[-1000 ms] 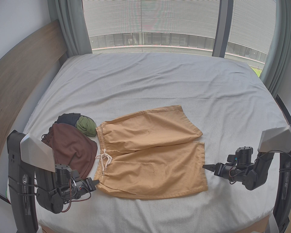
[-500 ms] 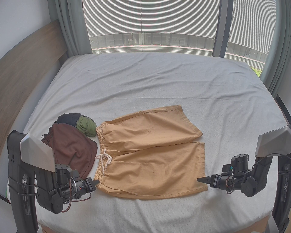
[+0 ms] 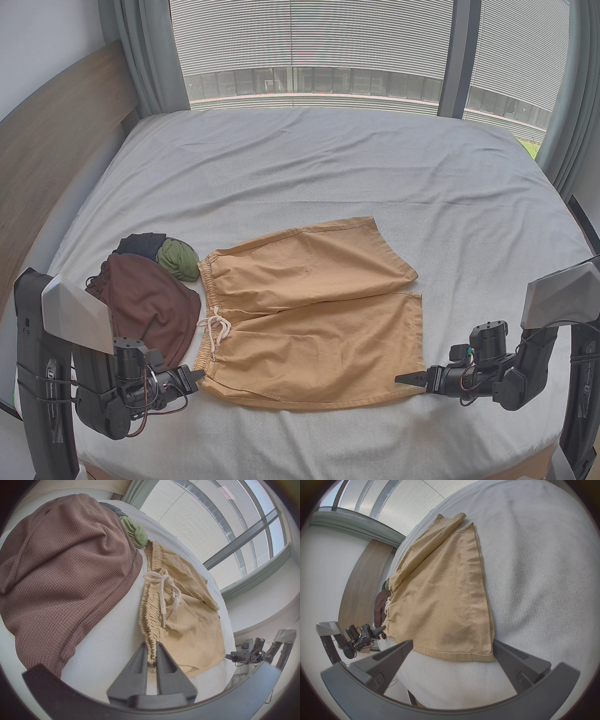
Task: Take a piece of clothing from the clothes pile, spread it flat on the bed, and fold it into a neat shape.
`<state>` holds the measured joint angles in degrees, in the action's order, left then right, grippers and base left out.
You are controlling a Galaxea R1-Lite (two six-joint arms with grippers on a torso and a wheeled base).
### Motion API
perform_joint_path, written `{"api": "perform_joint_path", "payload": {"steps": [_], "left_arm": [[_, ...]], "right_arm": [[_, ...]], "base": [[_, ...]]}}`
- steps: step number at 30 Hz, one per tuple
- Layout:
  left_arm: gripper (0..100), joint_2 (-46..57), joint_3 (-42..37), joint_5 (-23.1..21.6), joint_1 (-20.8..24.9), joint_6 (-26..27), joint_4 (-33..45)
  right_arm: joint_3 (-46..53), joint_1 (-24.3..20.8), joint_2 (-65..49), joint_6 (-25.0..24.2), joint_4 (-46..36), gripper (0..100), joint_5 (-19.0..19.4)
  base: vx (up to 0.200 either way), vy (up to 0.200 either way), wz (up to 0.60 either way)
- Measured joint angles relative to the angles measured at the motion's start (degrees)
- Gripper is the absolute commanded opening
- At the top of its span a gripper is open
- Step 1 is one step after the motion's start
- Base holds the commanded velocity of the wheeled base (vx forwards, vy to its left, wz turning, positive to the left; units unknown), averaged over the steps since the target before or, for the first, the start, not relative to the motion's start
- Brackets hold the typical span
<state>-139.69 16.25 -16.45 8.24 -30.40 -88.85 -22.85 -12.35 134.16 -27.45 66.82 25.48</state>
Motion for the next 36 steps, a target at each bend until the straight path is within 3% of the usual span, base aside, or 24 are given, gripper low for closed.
{"api": "perform_joint_path", "payload": {"steps": [10,27,28,36], "left_arm": [[0,0.0,0.1,0.0,0.0,0.1,0.0],[0,0.0,0.5,-0.1,0.0,0.2,0.0],[0,0.0,0.5,-0.1,0.0,0.2,0.0],[0,0.0,0.5,-0.1,0.0,0.2,0.0]], "right_arm": [[0.7,0.1,-3.2,-3.0,-0.2,100,2.7],[0.6,0.4,-3.2,-2.8,0.2,100,2.7],[0.6,0.4,-3.1,-2.8,0.2,0,2.7],[0.5,0.5,-2.7,-2.7,0.2,0,2.6]], "base": [[0.0,0.0,0.0],[0.0,0.0,0.0],[0.0,0.0,0.0],[0.0,0.0,0.0]]}}
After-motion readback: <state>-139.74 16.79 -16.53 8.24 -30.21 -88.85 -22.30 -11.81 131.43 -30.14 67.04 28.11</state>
